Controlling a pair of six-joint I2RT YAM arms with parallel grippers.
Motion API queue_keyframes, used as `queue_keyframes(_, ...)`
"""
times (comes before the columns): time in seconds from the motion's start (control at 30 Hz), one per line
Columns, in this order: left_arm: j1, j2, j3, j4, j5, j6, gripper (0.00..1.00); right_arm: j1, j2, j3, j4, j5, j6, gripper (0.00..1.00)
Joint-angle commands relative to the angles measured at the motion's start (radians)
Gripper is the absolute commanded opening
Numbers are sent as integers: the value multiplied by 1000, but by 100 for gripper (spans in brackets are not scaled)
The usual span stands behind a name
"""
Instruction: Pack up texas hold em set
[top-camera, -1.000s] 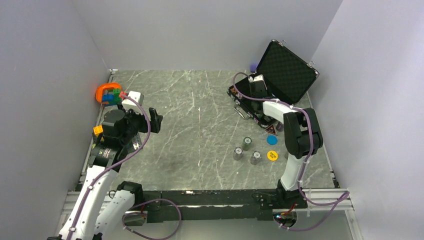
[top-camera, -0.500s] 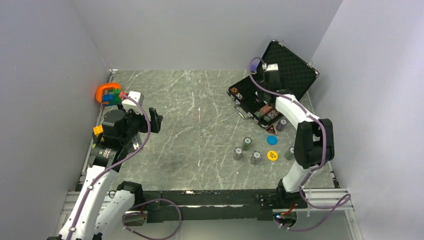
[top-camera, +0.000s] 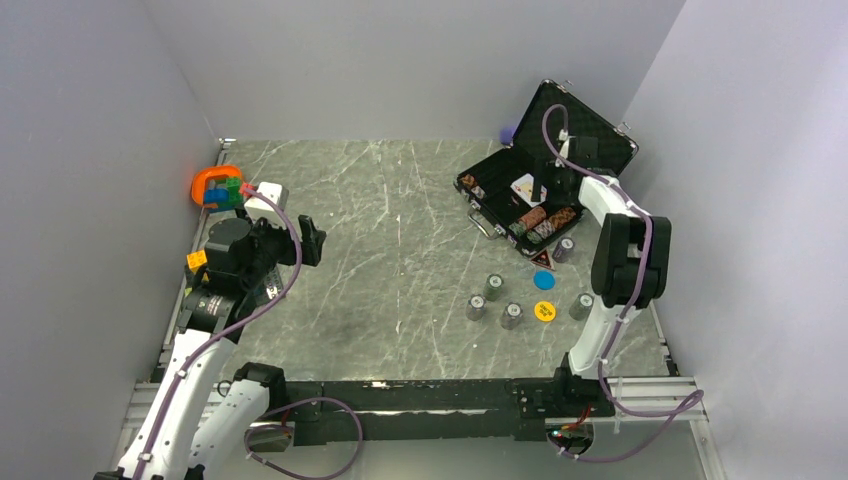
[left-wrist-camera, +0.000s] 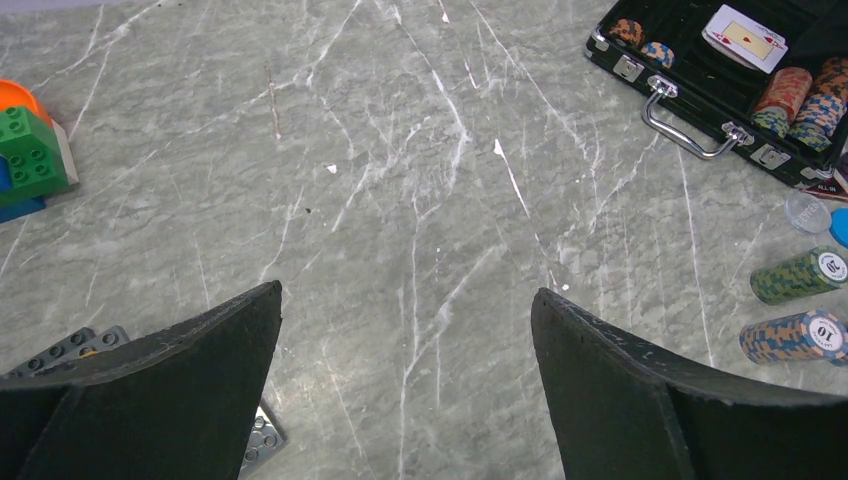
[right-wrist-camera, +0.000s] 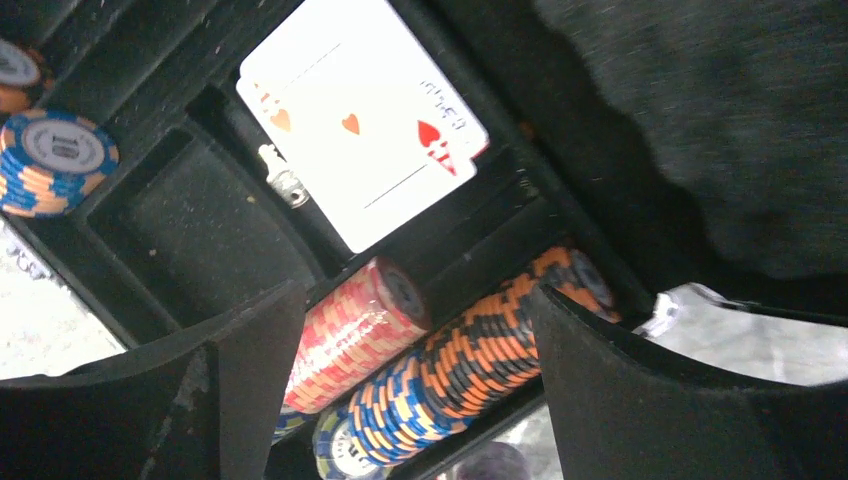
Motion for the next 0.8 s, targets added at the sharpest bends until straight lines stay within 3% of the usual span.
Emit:
queue_keyframes(0.0, -4, 5, 7, 15, -7, 4, 98, -3, 41, 53, -27, -151, 3, 88)
queue_keyframes(0.43, -4, 7, 8, 11, -9, 6, 98, -2, 85, 29, -62, -310, -24, 87)
queue_keyframes(0.77, -4, 2, 8, 12, -6, 4, 98, 43, 76, -4, -132, -348, -52, 85)
